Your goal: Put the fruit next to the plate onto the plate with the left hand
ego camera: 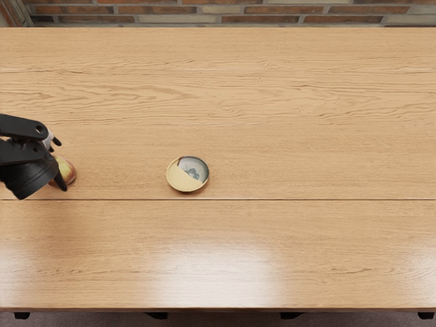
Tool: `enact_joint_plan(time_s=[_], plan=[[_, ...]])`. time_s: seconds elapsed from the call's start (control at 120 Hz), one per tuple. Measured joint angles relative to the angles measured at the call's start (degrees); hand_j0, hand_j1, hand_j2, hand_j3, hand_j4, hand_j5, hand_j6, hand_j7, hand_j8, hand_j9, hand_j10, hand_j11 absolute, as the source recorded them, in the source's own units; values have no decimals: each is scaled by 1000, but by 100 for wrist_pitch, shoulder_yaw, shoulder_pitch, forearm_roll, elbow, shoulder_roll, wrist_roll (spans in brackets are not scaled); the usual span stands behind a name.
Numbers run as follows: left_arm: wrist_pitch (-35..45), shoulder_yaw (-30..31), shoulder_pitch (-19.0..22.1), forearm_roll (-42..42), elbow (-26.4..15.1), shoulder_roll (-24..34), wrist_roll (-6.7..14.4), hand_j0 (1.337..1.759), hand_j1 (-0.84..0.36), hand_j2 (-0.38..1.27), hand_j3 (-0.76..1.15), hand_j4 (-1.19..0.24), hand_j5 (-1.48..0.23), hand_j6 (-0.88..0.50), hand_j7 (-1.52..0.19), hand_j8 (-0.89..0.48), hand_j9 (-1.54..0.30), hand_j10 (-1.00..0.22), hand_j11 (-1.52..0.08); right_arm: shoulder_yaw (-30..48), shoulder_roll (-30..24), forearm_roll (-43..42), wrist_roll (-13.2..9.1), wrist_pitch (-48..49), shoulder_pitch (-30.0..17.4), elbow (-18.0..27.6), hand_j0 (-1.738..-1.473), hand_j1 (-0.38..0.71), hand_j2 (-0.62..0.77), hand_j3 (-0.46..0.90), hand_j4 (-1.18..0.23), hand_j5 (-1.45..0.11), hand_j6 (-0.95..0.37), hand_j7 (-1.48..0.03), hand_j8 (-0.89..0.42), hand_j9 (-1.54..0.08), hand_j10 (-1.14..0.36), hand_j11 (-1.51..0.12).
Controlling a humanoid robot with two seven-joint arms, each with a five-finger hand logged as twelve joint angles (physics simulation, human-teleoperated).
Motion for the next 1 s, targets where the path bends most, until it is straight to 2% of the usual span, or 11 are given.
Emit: enact_joint_plan(time_s=[0.233, 0.45, 0.592, 0.633, 0.7, 0.733, 0.792, 0.867, 0.908, 0.958, 1.0], plan=[[0, 0, 185, -17, 268, -172, 0, 1658, -29, 64, 0, -316, -411, -317, -411, -317, -410, -317, -410, 1, 0, 0, -2, 0, 0, 0, -1658, -307, -7, 0, -35, -45, -35, -45, -35, -45, -35, -45], [-1, 0, 193, -17, 330, -172, 0, 1658, -159, 113, 0, -436, -570, -437, -570, -435, -570, -437, -570, 1, 0, 0, -2, 0, 0, -1, -1658, -308, -7, 0, -35, -45, -35, -45, -35, -45, -35, -45], [30, 3, 279, 32, 371, -254, 3, 1656, -185, 94, 0, -527, -577, -422, -608, -418, -636, -493, -635, 1, 0, 0, -2, -1, 0, -1, -1658, -308, -7, 0, -35, -45, -35, -45, -35, -45, -35, -45], [46, 5, 289, 34, 392, -277, 2, 1655, -184, 110, 0, -558, -567, -443, -625, -363, -651, -509, -649, 1, 0, 0, -1, -1, 0, -1, -1658, -308, -7, 0, -35, -45, -35, -45, -35, -45, -35, -45], [34, 4, 292, 21, 406, -277, 2, 1655, -207, 155, 0, -590, -624, -407, -687, -355, -703, -540, -701, 1, 0, 0, 0, 0, 0, -1, -1658, -308, -7, 0, -35, -45, -35, -45, -35, -45, -35, -45], [23, 3, 290, 9, 409, -278, 4, 1655, -231, 202, 0, -607, -677, -379, -732, -324, -743, -518, -741, 1, 0, 0, -1, 0, 0, -1, -1658, -308, -7, 0, -35, -45, -35, -45, -35, -45, -35, -45], [-1, 2, 290, -13, 411, -278, 8, 1652, -311, 333, 0, -523, -802, -296, -837, -234, -830, -440, -826, 1, 0, 0, 0, -1, 0, 0, -1658, -308, -7, 0, -35, -45, -35, -45, -35, -45, -35, -45], [-19, 1, 261, -49, 404, -278, 11, 1649, -317, 314, 0, -448, -931, -220, -946, -158, -917, -370, -914, 1, 0, 0, 1, 0, 0, 0, -1658, -308, -7, 0, -35, -45, -35, -45, -35, -45, -35, -45], [-25, 1, 225, -59, 395, -269, 11, 1648, -346, 380, 0, -439, -981, -192, -978, -156, -954, -364, -951, 1, 0, 0, 0, 0, 0, 0, -1658, -308, -7, 0, -35, -45, -35, -45, -35, -45, -35, -45], [-38, 0, 203, -64, 385, -269, 14, 1647, -350, 377, 0, -390, -1033, -165, -1013, -130, -994, -340, -989, -1, 0, 0, -1, 0, 0, 0, -1658, -307, -7, 0, -35, -45, -35, -45, -35, -45, -35, -45], [-42, 6, 134, -76, 369, -261, 15, 1646, -314, 302, 0, -385, -1065, -167, -1040, -118, -1021, -343, -1011, 0, 0, 0, -2, 0, 0, 0, -1658, -307, -7, 0, -35, -45, -35, -45, -35, -45, -35, -45]])
